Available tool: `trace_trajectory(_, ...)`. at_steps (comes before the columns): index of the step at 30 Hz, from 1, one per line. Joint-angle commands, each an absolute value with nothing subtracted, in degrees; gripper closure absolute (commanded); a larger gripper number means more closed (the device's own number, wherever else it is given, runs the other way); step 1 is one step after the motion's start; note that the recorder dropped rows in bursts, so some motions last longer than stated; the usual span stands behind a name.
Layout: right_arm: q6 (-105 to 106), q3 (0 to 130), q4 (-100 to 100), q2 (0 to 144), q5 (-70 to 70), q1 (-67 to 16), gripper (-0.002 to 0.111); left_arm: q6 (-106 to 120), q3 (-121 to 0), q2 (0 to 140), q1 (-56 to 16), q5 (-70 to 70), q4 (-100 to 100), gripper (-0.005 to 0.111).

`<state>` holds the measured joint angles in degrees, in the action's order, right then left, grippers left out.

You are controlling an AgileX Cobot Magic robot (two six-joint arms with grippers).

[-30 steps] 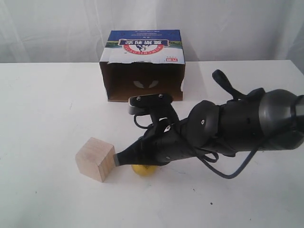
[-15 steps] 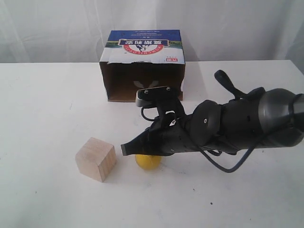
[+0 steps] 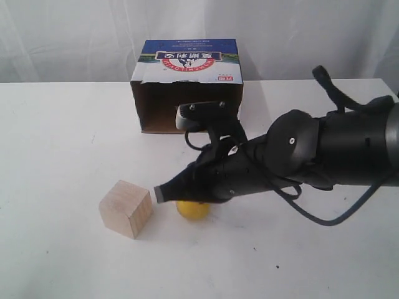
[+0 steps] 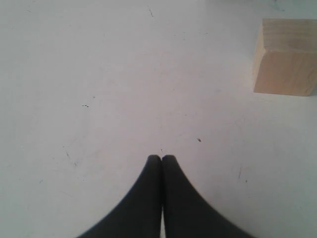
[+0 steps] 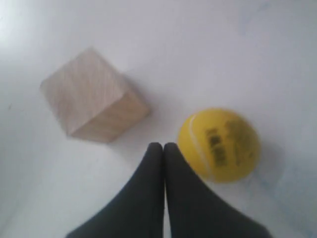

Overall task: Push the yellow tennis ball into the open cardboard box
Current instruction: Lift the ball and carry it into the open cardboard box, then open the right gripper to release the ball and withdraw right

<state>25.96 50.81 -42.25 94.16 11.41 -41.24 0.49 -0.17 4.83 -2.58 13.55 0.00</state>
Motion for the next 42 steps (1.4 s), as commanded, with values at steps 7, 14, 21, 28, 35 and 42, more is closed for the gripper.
trace_trajectory(7,23.1,50.6,-42.0,99.9,18.1,-42.2,0.108,0.0,0.0,4.5,-2.5,13.4,-0.5,0.107)
trace_trajectory(14,23.3,50.6,-41.7,104.3,15.8,-42.2,0.108,0.0,0.0,4.5,-2.5,13.4,-0.5,0.107)
trace_trajectory(21,33.7,54.8,-40.8,105.7,0.0,-38.4,0.108,0.0,0.0,4.5,-2.5,13.4,-0.5,0.107)
trace_trajectory(28,35.9,61.7,-40.8,104.1,7.2,-36.0,0.108,0.0,0.0,4.5,-2.5,13.4,-0.5,0.107)
trace_trajectory(35,35.9,61.7,-40.8,104.1,11.8,-36.0,0.108,0.0,0.0,4.5,-2.5,13.4,-0.5,0.107)
trace_trajectory(42,35.9,61.7,-36.8,103.5,8.1,-29.7,0.108,0.0,0.0,4.5,-2.5,13.4,-0.5,0.107)
